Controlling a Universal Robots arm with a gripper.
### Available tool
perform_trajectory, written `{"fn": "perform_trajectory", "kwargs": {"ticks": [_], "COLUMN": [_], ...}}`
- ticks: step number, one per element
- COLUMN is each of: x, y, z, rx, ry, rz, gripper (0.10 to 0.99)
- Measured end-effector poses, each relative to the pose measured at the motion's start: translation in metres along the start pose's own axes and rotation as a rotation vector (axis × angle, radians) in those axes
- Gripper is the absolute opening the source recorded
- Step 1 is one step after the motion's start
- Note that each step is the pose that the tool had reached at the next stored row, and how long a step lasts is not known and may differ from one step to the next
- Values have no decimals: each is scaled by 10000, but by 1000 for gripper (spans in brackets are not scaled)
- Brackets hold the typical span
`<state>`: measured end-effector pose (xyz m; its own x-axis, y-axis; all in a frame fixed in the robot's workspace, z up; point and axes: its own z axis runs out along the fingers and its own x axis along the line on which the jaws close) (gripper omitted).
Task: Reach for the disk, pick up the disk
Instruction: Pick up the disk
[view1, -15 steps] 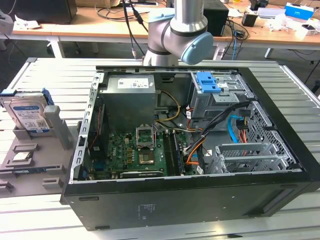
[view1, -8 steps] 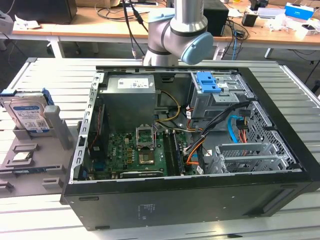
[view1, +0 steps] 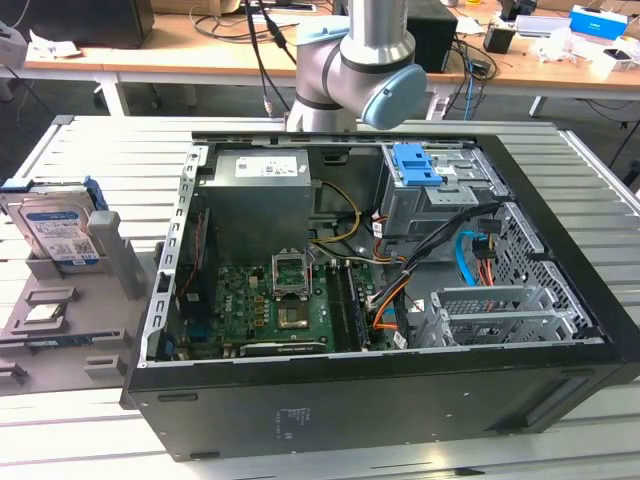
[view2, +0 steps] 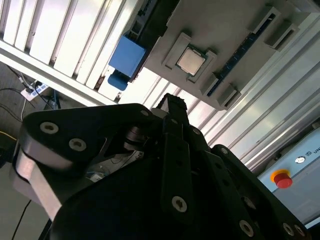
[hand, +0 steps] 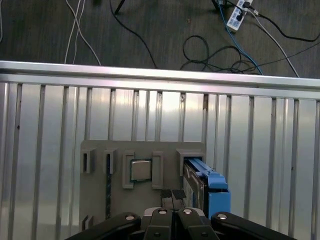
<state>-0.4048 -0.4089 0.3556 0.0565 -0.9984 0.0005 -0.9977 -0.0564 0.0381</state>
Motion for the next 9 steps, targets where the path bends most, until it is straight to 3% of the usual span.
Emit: {"fn": "perform_trajectory", "kwargs": {"ticks": [6,8,9], "x": [0,0,0], "y": [0,0,0], "z": [0,0,0], "rx": [0,0,0], "ry": [0,0,0], "rz": [-4,-4,-5], "gripper": [478,478,545]}}
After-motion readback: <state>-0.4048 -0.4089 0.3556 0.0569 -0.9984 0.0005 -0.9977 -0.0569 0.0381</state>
